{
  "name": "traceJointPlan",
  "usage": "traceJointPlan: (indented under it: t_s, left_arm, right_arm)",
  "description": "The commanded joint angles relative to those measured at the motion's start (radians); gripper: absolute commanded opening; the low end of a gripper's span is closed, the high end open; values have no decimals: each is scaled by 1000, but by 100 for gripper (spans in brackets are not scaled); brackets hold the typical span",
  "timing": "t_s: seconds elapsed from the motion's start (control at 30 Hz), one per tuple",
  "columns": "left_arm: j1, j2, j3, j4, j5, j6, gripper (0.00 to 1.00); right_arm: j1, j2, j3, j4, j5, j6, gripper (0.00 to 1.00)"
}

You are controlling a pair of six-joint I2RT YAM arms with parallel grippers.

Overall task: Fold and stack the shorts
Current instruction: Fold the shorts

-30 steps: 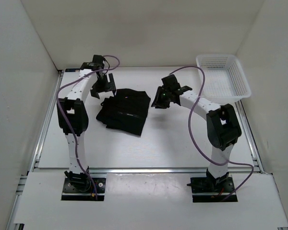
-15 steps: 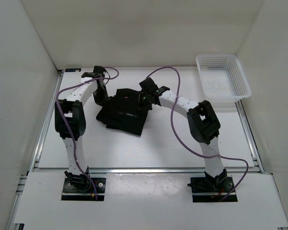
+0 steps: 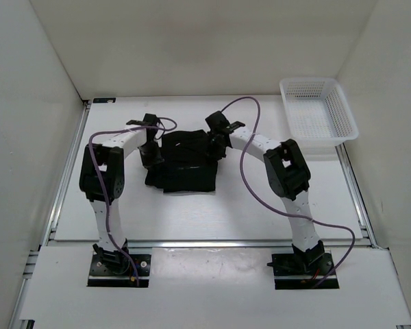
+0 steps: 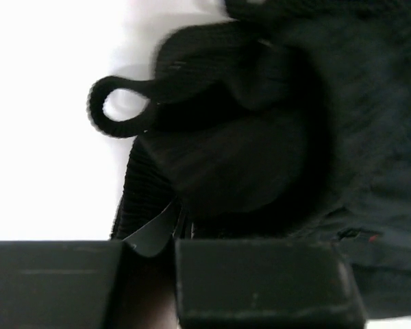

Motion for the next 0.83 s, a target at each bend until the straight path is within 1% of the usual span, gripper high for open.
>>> traceJointPlan:
  t_s: [0.0, 0.03, 0.07, 0.1, 0.13, 0.17, 0.2, 0.23, 0.27, 0.3, 0.37, 0.4, 0.43, 0.47, 0.5, 0.53, 0.57, 0.6, 0.63, 0.67, 0.73, 0.8]
  left_arm:
    - [-20, -149, -60, -16, 25, -37, 12]
    - [-20, -179, -44, -33, 25, -37, 19]
    - [-20, -206, -23, -53, 8, -37, 28]
    - [-20, -257, 3, -78, -18, -37, 39]
    - [-20, -277, 66, -131, -29, -37, 65]
    - [-20, -295, 98, -156, -42, -37, 78]
    - [-20, -327, 129, -182, -62, -28, 87]
    - [-20, -346, 156, -205, -73, -28, 93]
    - [-20, -363, 198, -239, -82, -28, 95]
    - [-20, -383, 210, -253, -96, -28, 100]
    - [-11, -452, 220, -262, -115, -28, 100]
    - [-11, -482, 208, -262, -115, -28, 100]
    - [-11, -551, 191, -253, -124, -28, 100]
    - [-2, -590, 145, -242, -124, -37, 100]
    - [-2, -628, 117, -216, -124, -37, 100]
    - [-2, -710, 87, -201, -124, -47, 100]
    - [-2, -751, 21, -185, -124, -48, 100]
    - [9, -791, -10, -170, -124, -60, 100]
    - [9, -859, -39, -159, -113, -60, 100]
    - [9, -892, -93, -138, -113, -70, 100]
    - [18, -964, -139, -129, -113, -81, 100]
    - [18, -998, -176, -118, -113, -91, 100]
  right_arm:
    - [-1, -149, -93, -11, 67, -65, 35]
    - [-1, -192, -116, 38, 67, -100, 45]
    - [-1, -272, -129, 47, 67, -120, 58]
    - [-1, -306, -129, 47, 67, -140, 75]
    - [-1, -370, -120, 37, 67, -172, 93]
    - [-1, -401, -120, 26, 90, -183, 98]
    - [-1, -432, -120, 11, 113, -183, 100]
    - [-10, -461, -120, -6, 139, -197, 100]
    - [-10, -519, -135, -38, 168, -197, 100]
    - [-10, -547, -146, -60, 227, -197, 100]
    - [-33, -634, -181, -126, 289, -197, 100]
    - [-33, -665, -231, -146, 314, -197, 100]
    - [-47, -730, -265, -163, 335, -197, 100]
    - [-62, -768, -302, -178, 379, -183, 100]
    - [-62, -806, -383, -204, 397, -183, 100]
    - [-76, -882, -426, -204, 407, -183, 100]
    - [-91, -922, -466, -229, 417, -171, 100]
    - [-101, -996, -506, -229, 444, -171, 100]
    - [-101, -1030, -573, -249, 456, -160, 100]
    - [-110, -1064, -604, -259, 472, -148, 100]
    - [-110, -1151, -653, -289, 498, -139, 100]
    - [-130, -1212, -718, -313, 510, -139, 100]
